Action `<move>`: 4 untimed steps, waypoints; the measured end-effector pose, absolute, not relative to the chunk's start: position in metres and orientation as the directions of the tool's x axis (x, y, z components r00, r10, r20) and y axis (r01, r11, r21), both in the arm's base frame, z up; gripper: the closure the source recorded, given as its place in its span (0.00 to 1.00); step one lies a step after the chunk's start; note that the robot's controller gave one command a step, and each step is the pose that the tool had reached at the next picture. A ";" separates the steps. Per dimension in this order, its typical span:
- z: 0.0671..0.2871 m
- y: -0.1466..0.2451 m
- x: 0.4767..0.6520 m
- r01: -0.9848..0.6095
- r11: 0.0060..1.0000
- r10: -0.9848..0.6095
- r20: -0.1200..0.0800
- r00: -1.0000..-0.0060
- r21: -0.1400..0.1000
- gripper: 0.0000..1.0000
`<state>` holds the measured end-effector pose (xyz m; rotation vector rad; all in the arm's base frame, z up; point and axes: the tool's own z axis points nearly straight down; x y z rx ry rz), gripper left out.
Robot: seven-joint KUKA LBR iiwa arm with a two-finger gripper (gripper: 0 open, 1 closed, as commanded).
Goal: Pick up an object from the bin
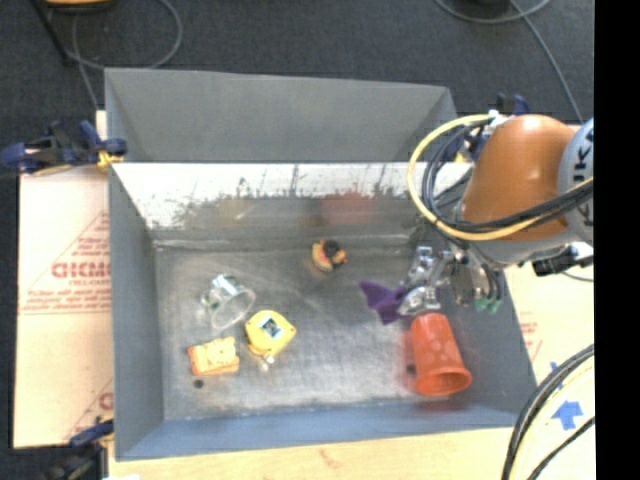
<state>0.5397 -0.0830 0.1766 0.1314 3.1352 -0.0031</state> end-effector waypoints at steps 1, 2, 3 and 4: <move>0.177 -0.083 0.540 0.084 0.996 0.084 -0.004 -0.996 -0.002 1.00; 0.177 -0.083 0.540 0.082 0.997 0.082 -0.004 -0.997 -0.002 1.00; 0.143 -0.081 0.530 -0.002 1.000 -0.002 -0.014 -1.000 -0.003 1.00; 0.283 -0.081 0.536 0.002 1.000 0.002 -0.011 -1.000 -0.002 1.00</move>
Offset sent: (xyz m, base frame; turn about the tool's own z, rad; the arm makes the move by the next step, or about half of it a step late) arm 0.0539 0.0089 -0.0042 -0.5171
